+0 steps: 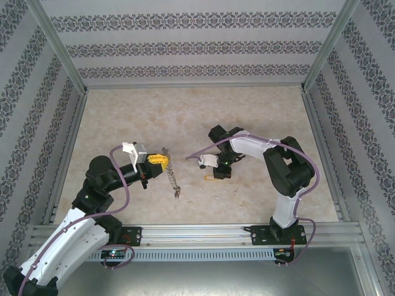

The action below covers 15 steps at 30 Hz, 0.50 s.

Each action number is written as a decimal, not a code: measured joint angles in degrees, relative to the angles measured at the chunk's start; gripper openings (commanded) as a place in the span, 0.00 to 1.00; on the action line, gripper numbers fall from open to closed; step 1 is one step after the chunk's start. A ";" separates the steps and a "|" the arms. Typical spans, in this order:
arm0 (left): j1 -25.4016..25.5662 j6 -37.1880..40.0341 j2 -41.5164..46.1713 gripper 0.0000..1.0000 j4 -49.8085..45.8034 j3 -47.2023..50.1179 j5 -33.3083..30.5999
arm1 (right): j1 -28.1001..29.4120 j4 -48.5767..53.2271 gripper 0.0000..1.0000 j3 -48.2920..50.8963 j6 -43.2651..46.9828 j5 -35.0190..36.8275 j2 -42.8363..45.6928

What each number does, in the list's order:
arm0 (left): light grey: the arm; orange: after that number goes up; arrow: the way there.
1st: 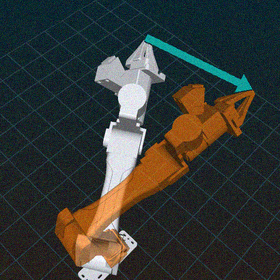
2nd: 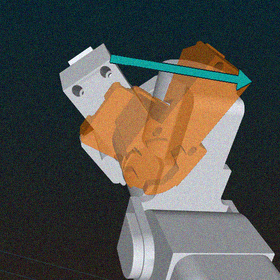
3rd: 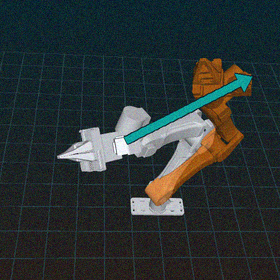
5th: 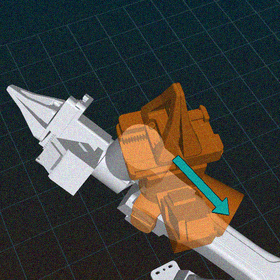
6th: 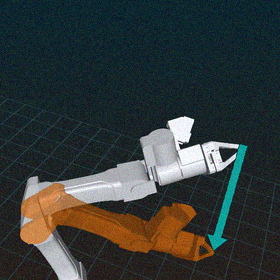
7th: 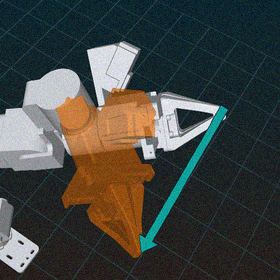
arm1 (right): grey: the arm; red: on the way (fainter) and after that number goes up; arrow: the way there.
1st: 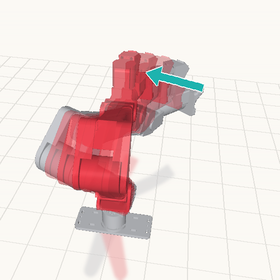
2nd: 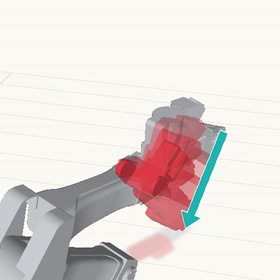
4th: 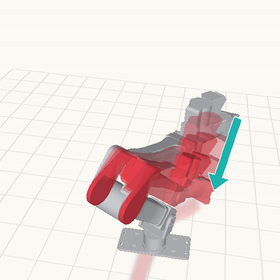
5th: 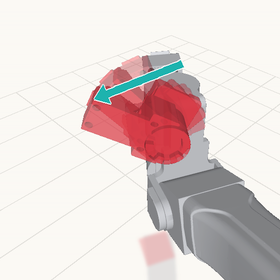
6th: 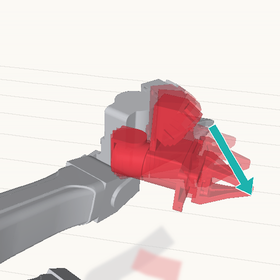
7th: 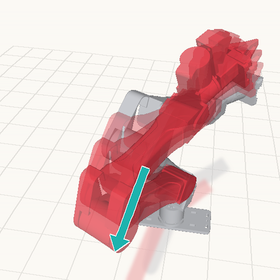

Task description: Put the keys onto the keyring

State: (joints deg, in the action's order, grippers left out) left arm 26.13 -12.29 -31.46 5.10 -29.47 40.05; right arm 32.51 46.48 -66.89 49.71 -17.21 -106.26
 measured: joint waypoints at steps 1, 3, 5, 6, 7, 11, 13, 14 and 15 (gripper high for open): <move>0.00 0.02 0.09 0.00 -0.20 0.00 0.00 | 0.00 0.07 0.00 0.00 -0.04 0.24 0.26; 0.00 0.09 0.24 0.00 -0.66 0.00 0.00 | 0.00 0.33 0.00 0.00 -0.76 0.50 1.11; 0.00 0.48 0.35 0.00 -1.27 0.00 0.00 | 0.02 0.50 0.00 0.02 -2.03 0.46 3.02; 0.00 0.70 0.35 0.00 -1.38 0.00 0.00 | 0.22 0.50 0.00 0.00 -2.95 0.46 4.22; 0.00 0.94 0.33 0.00 -1.57 -0.02 0.02 | 0.42 0.50 0.00 0.00 -3.98 0.44 5.81; 0.00 2.91 -0.11 0.00 -3.93 -1.31 0.11 | 2.58 0.42 0.00 -0.02 -8.41 -0.28 13.75; 0.00 4.52 -0.68 0.00 -5.88 -2.97 0.31 | 4.28 0.37 0.00 -0.13 -10.80 -1.11 17.94; 0.00 5.51 -0.90 0.00 -6.99 -3.89 0.44 | 5.16 0.39 0.00 -0.26 -12.04 -1.60 19.91; 0.00 6.45 -1.05 0.00 -8.09 -4.81 0.50 | 5.95 0.35 0.00 -0.42 -13.05 -1.97 21.55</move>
State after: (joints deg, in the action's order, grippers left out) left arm 26.13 -5.85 -32.51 -2.98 -34.28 40.56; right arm 38.46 46.83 -67.31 36.67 -19.18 -84.71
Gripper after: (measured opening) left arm 0.051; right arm 0.063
